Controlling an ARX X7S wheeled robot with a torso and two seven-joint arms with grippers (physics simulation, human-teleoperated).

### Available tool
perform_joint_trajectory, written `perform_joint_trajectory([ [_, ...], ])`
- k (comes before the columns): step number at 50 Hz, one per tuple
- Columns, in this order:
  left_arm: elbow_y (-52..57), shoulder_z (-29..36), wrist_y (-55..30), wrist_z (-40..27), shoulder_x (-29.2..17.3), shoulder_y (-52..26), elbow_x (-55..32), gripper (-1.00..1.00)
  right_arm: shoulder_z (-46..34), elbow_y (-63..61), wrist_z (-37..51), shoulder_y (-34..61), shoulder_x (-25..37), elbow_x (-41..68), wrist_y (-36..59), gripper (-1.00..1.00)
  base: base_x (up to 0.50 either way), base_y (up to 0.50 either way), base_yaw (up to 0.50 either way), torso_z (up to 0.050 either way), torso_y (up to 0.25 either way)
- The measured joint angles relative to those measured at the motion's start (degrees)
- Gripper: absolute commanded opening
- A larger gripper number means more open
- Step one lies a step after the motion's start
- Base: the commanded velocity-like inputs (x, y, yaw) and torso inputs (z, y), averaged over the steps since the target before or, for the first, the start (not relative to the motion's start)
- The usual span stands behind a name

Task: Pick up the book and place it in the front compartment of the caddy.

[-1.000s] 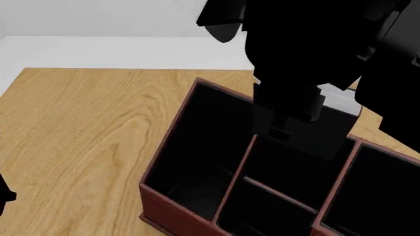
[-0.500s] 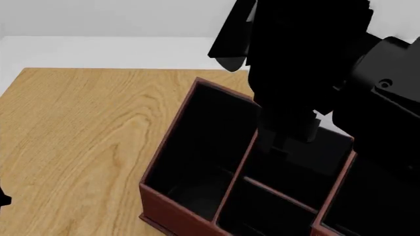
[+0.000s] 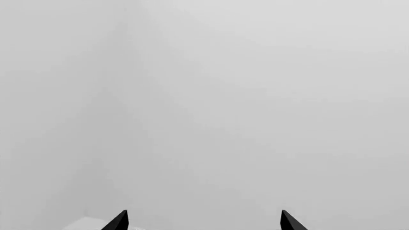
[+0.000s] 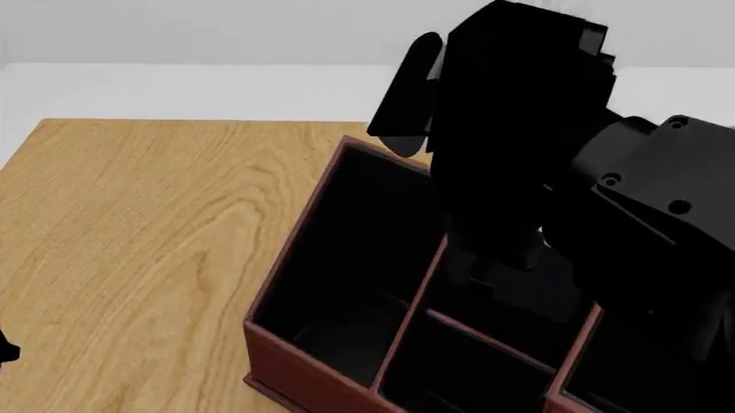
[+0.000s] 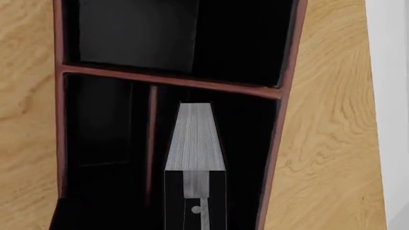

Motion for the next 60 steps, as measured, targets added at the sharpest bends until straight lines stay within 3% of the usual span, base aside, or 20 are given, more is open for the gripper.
perform_joint_trajectory([
  [28, 0.64, -0.42, 0.23, -0.89, -0.93, 1.07, -0.29, 1.0, 0.72, 8.68, 1.47, -6.02, -2.19, -1.06, -4.93, -1.0, 0.0, 0.0, 0.0, 0.0, 0.001],
  [29, 0.64, -0.42, 0.25, -0.9, -0.95, 1.09, -0.29, 1.0, 0.76, 8.98, 1.54, -6.16, -2.28, -1.1, -5.11, 1.0, 0.0, 0.0, 0.0, 0.0, 0.0],
  [60, 0.59, -0.48, 1.33, -1.29, -1.43, 1.8, -0.32, 1.0, 0.48, 6.22, 2.52, -4.87, -0.81, -2.82, -5.3, 1.0, 0.0, 0.0, 0.0, 0.0, 0.0],
])
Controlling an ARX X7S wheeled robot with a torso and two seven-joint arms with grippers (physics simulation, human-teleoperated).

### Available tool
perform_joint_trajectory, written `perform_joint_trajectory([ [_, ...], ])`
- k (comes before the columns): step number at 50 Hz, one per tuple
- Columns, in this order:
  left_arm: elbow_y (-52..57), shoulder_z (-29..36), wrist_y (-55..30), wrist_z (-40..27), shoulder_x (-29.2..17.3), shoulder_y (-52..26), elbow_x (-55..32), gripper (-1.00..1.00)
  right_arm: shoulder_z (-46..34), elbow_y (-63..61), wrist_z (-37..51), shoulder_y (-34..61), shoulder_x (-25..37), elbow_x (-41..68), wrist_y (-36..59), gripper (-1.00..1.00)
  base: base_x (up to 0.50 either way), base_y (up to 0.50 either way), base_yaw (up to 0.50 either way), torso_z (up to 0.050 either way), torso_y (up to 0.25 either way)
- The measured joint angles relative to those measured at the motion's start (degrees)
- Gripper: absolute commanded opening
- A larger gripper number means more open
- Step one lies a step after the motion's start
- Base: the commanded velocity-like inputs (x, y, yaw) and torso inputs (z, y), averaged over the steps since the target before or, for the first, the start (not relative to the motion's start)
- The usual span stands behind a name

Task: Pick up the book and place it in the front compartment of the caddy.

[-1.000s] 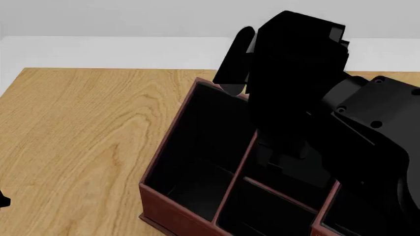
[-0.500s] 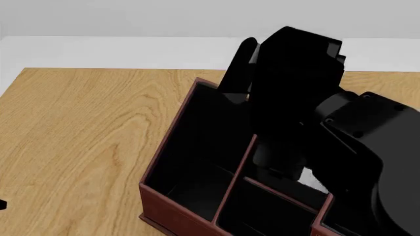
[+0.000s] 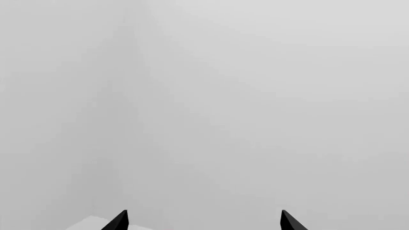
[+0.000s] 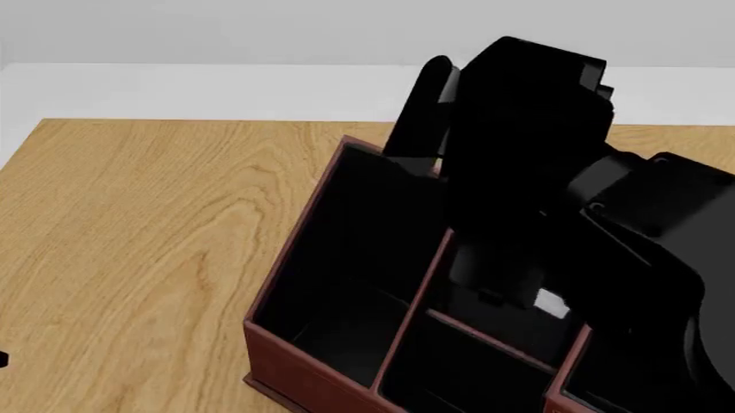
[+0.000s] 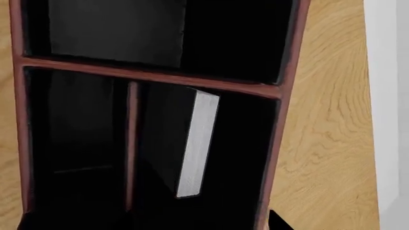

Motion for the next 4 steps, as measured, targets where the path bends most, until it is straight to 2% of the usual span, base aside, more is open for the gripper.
perform_joint_trajectory([
  [4, -0.07, 0.03, 0.11, -0.02, -0.05, -0.03, -0.03, 1.0, 0.07, -2.45, 0.11, 1.05, 0.96, 0.22, 1.21, 1.0, 0.0, 0.0, 0.0, 0.0, 0.0],
])
